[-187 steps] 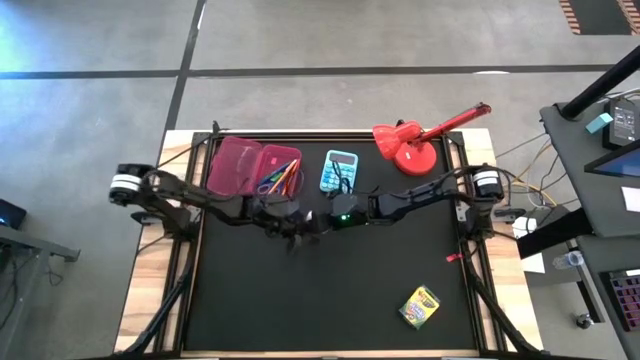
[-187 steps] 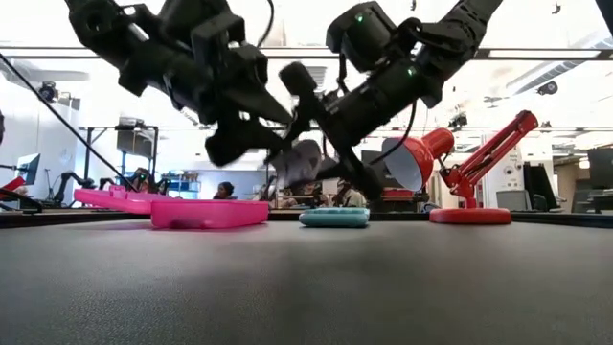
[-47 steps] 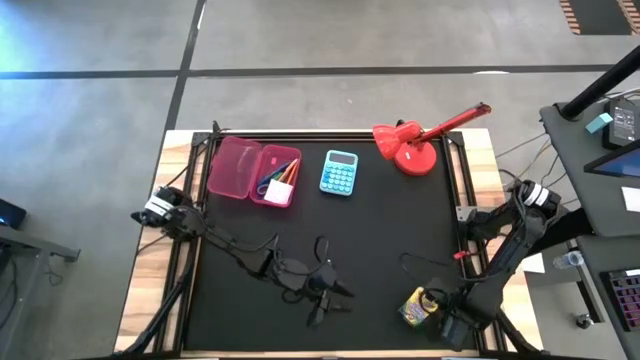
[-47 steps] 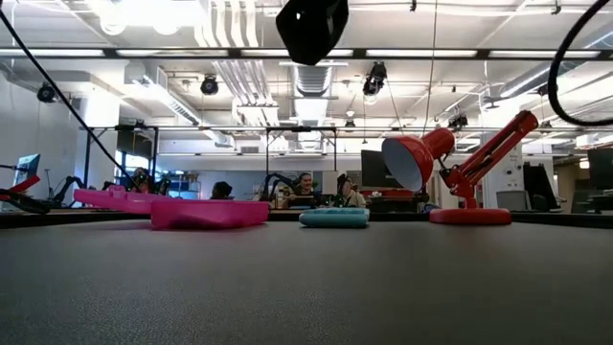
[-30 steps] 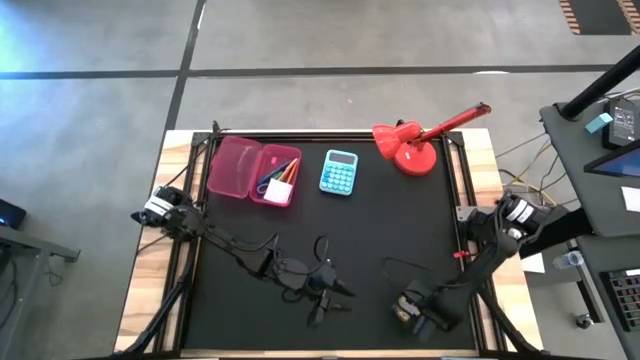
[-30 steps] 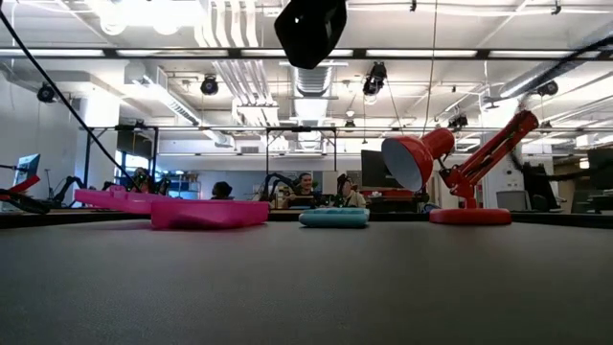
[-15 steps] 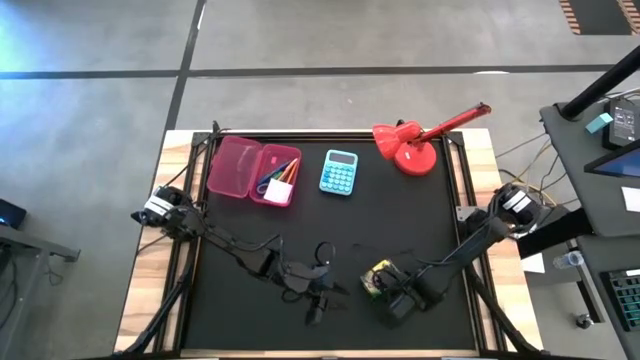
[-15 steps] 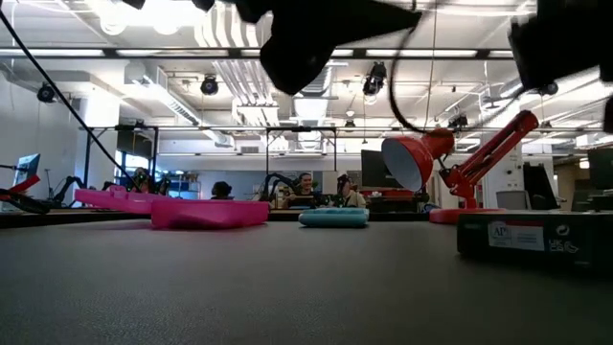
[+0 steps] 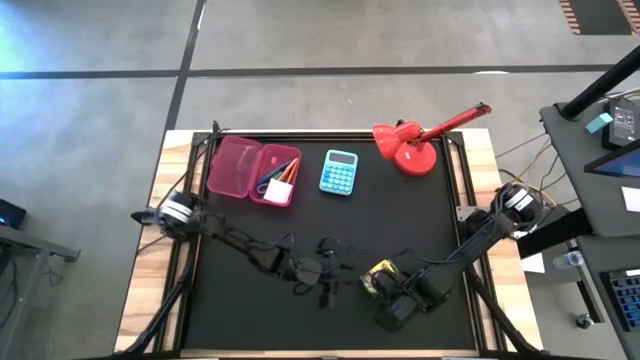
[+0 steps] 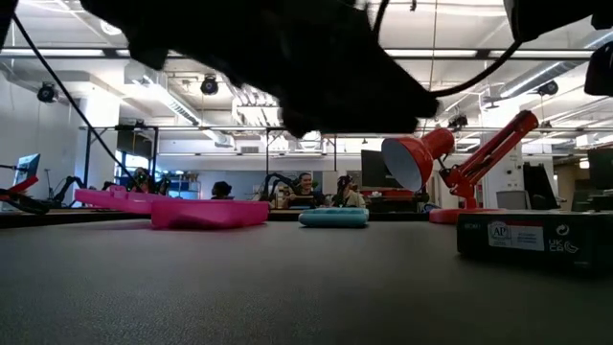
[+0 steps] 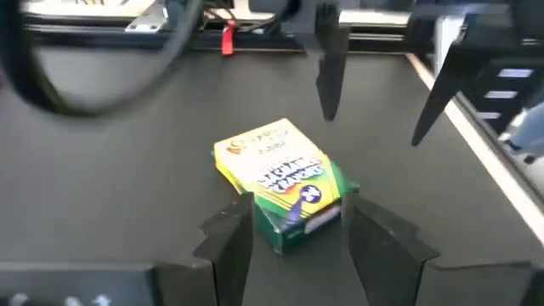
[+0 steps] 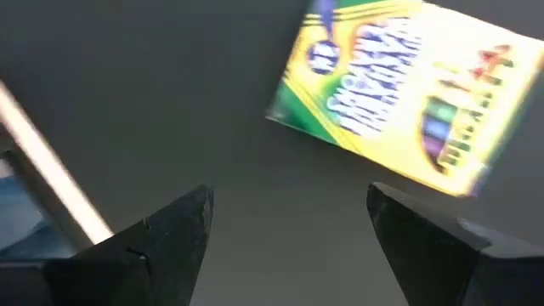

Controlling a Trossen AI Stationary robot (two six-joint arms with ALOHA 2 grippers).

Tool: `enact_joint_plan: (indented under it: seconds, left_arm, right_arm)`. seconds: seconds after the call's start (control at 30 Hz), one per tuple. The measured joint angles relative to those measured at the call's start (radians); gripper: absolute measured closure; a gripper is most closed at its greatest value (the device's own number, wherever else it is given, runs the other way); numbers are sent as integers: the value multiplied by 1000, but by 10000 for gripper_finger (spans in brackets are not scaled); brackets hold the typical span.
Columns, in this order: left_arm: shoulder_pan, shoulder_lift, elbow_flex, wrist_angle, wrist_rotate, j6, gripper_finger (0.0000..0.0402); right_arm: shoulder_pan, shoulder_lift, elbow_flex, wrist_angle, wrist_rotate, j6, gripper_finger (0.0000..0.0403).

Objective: Pack school essentials
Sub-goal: Put the yellow crayon box into the pink supply box

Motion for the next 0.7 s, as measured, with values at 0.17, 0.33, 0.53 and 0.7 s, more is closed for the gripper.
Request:
enact_joint_plan:
  seconds: [0.17, 0.33, 0.53, 0.7]
  left_arm:
    - [4, 93, 58, 56, 7, 6, 238]
    - [4, 162, 116, 76, 10, 52, 238]
    - [4, 240, 196, 86, 11, 58, 238]
    - [7, 281, 239, 87, 10, 58, 238]
  right_arm:
    - [1, -18, -19, -21, 0, 38, 101]
    - [-2, -35, -72, -25, -6, 98, 101]
    - [-2, -112, -155, -20, -6, 197, 101]
    - [-2, -183, -218, 27, 34, 258, 101]
